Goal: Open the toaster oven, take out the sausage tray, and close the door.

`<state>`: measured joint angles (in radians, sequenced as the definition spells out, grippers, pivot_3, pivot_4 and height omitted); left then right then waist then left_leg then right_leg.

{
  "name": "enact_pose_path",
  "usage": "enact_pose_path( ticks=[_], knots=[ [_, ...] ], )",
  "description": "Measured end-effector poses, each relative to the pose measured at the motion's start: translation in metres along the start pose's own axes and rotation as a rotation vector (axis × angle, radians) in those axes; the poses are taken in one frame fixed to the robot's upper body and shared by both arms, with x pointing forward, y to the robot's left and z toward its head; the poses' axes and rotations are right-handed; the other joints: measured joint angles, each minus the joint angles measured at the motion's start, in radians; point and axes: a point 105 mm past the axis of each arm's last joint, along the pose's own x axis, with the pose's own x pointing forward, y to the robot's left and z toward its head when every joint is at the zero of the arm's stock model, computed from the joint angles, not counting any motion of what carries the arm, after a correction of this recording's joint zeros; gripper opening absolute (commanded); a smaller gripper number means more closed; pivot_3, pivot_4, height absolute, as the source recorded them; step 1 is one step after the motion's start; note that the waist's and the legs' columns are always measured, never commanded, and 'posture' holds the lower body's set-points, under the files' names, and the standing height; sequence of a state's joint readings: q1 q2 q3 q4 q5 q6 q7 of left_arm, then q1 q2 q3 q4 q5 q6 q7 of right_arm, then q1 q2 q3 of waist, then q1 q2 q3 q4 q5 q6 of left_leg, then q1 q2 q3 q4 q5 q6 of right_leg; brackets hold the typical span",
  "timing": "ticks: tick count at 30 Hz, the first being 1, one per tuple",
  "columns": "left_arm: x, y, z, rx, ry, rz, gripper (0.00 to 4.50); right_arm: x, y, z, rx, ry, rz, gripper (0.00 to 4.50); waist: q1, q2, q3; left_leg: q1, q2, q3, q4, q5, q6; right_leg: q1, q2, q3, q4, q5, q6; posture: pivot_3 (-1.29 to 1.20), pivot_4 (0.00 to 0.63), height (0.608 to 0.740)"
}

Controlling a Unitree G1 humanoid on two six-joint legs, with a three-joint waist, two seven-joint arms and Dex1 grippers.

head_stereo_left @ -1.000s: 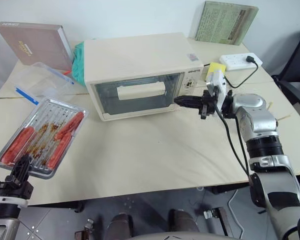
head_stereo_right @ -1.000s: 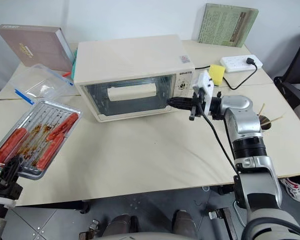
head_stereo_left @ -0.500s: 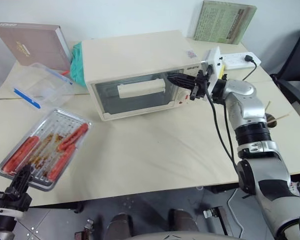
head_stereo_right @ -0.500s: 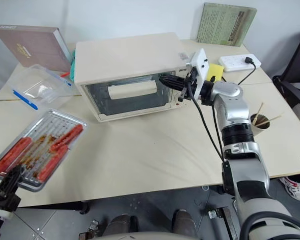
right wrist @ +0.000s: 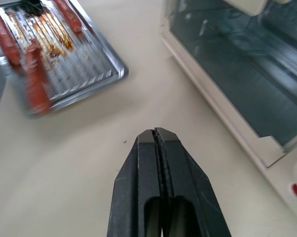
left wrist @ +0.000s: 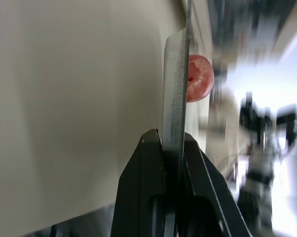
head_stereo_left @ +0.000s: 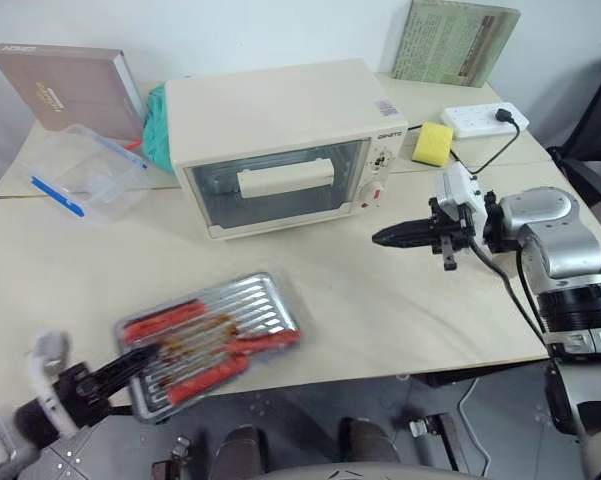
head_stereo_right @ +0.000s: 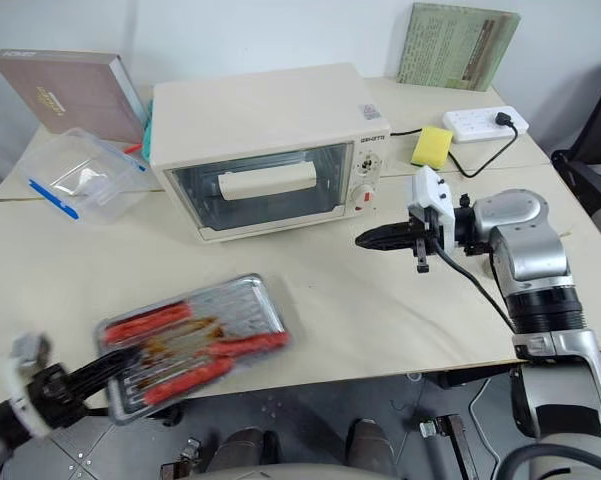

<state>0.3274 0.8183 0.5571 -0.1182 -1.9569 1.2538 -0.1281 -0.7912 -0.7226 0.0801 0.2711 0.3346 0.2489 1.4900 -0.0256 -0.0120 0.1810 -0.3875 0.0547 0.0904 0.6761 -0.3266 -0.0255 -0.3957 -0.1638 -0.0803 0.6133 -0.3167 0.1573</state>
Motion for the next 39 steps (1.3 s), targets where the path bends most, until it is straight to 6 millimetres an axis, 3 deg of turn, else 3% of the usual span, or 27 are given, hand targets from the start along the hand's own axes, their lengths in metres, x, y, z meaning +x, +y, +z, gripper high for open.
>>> enact_pose_path(
  ticks=[4, 8, 11, 17, 26, 33, 39],
  knots=[
    [0.027, -0.003, 0.008, -0.012, 0.079, -0.066, 0.0, -0.006, 0.008, -0.006, 0.02, 0.036, 0.009, 0.04, -0.007, -0.001, 0.0, 0.0, 0.001, 0.003, -0.003, -0.001, 0.0, -0.002, 0.0, -0.001, -0.001, 0.0, 0.0, 0.0, 0.15, 0.74],
    [0.066, -0.011, 0.024, 0.005, 0.138, -0.102, 0.0, -0.009, 0.019, -0.016, 0.067, 0.055, 0.013, 0.04, 0.0, 0.0, 0.0, 0.001, 0.001, 0.003, -0.003, 0.0, -0.001, -0.002, 0.0, -0.002, 0.001, 0.001, 0.001, 0.0, 0.15, 0.74],
    [0.082, -0.011, 0.025, -0.002, 0.171, -0.103, 0.0, -0.011, 0.022, -0.017, 0.081, 0.054, -0.004, 0.04, -0.001, -0.001, 0.0, 0.001, 0.001, 0.003, -0.002, 0.0, -0.001, -0.002, 0.0, -0.002, 0.001, 0.001, 0.002, 0.0, 0.15, 0.74],
    [0.097, -0.007, 0.025, -0.005, 0.229, -0.088, 0.0, -0.02, 0.026, -0.015, 0.102, 0.06, -0.055, 0.04, 0.001, 0.0, 0.0, 0.001, 0.001, 0.003, 0.0, 0.0, -0.001, -0.002, 0.0, -0.002, 0.003, 0.001, 0.002, 0.0, 0.15, 0.74],
    [0.118, -0.004, 0.024, 0.045, 0.283, -0.073, 0.0, -0.026, 0.028, -0.015, 0.107, 0.072, -0.107, 0.04, 0.053, 0.005, -0.003, 0.005, 0.0, 0.003, 0.006, 0.0, 0.0, 0.004, 0.0, -0.001, 0.005, 0.001, 0.002, 0.0, 0.15, 0.74],
    [0.125, 0.007, 0.028, 0.057, 0.283, -0.012, 2.1, -0.025, 0.03, -0.017, 0.124, 0.073, -0.114, 0.0, 0.052, 0.007, -0.004, 0.006, 0.0, 0.003, 0.006, 0.001, 0.0, 0.004, -0.001, 0.0, 0.006, 0.001, 0.002, 0.0, 0.15, 0.74],
    [0.123, -0.002, 0.03, 0.057, 0.298, -0.056, 3.84, -0.026, 0.03, -0.016, 0.121, 0.072, -0.114, 0.0, 0.049, 0.007, -0.004, 0.006, 0.0, 0.003, 0.006, 0.001, 0.0, 0.004, -0.001, 0.0, 0.006, 0.001, 0.002, 0.0, 0.15, 0.74]
  ],
)
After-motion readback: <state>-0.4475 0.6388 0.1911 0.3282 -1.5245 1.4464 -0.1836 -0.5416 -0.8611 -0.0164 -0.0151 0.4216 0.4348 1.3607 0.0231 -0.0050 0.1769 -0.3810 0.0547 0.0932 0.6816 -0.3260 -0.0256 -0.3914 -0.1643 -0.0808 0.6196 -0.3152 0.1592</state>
